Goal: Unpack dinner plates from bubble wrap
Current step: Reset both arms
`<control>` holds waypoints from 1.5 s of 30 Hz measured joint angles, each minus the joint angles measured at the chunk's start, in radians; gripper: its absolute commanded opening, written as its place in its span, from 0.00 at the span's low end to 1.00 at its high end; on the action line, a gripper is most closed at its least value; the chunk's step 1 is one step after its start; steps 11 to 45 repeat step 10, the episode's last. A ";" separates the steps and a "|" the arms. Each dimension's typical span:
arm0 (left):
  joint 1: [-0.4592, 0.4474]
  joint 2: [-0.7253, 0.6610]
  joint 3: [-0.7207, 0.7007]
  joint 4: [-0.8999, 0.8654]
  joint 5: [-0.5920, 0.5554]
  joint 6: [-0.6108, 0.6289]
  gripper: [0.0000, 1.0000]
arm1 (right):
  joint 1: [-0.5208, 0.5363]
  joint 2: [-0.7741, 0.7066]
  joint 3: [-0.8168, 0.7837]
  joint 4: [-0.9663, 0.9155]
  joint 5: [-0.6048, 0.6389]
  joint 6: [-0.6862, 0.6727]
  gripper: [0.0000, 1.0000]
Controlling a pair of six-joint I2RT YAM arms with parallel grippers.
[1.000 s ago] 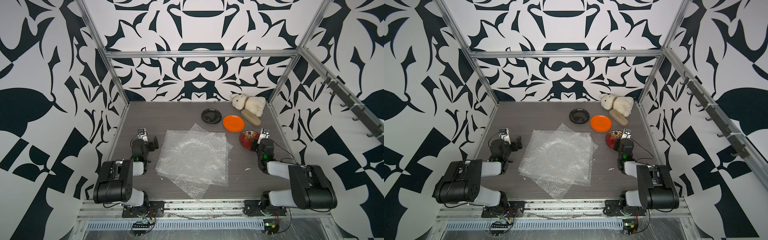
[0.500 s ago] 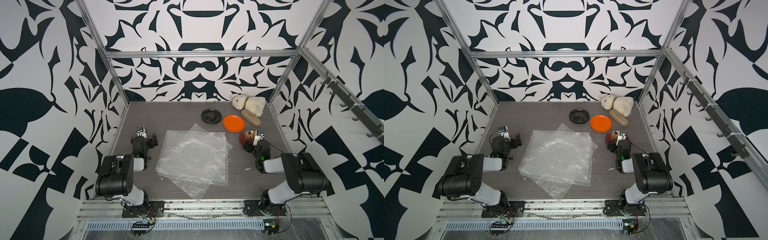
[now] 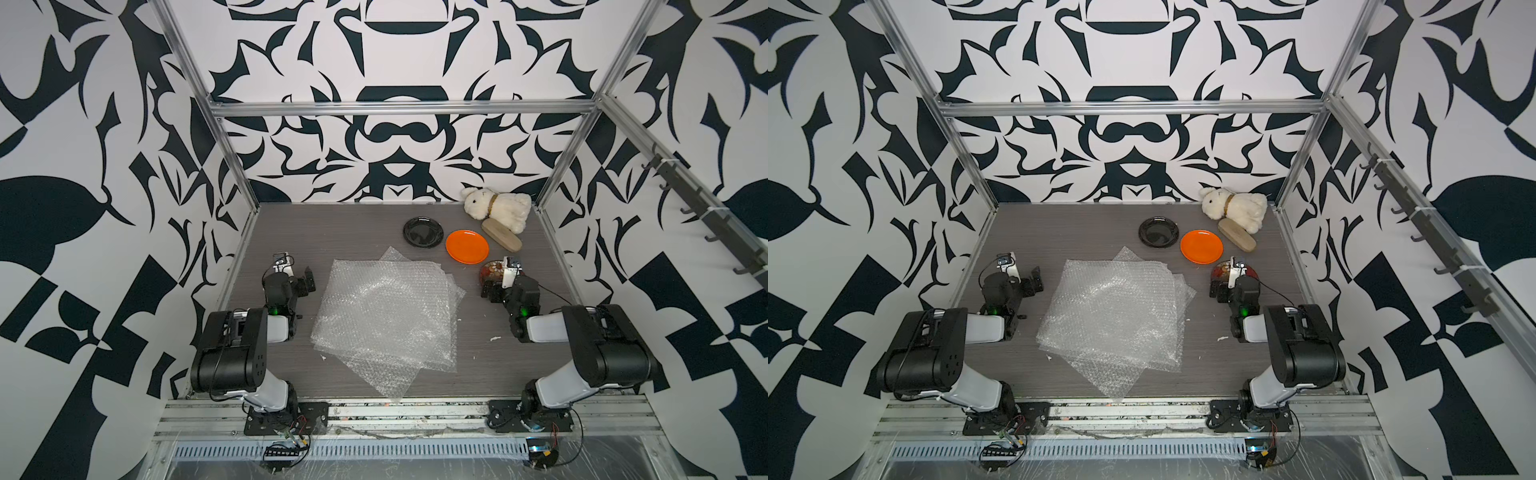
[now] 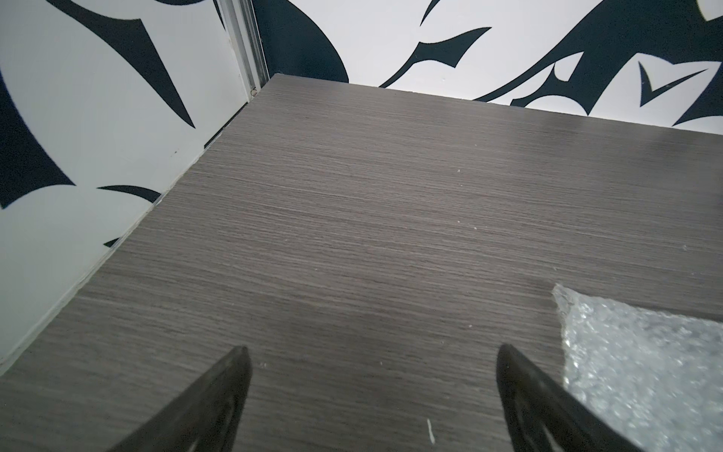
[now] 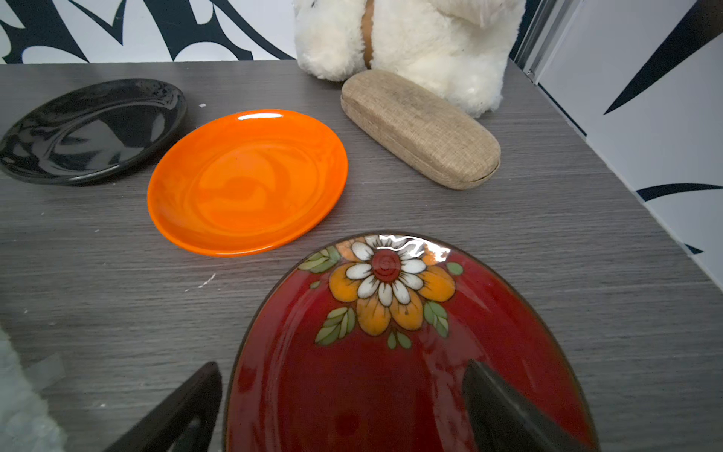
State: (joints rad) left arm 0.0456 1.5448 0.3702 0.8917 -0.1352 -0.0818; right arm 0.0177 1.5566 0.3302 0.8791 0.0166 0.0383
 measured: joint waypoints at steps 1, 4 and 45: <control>0.000 0.000 0.000 0.000 0.000 0.000 0.99 | 0.000 0.000 0.000 0.000 -0.003 -0.001 1.00; 0.000 0.000 0.000 0.000 0.000 -0.001 0.99 | 0.000 0.000 0.000 0.000 -0.007 -0.003 1.00; 0.001 0.000 0.000 0.000 0.000 -0.005 0.99 | 0.000 0.000 0.000 0.000 -0.013 -0.008 1.00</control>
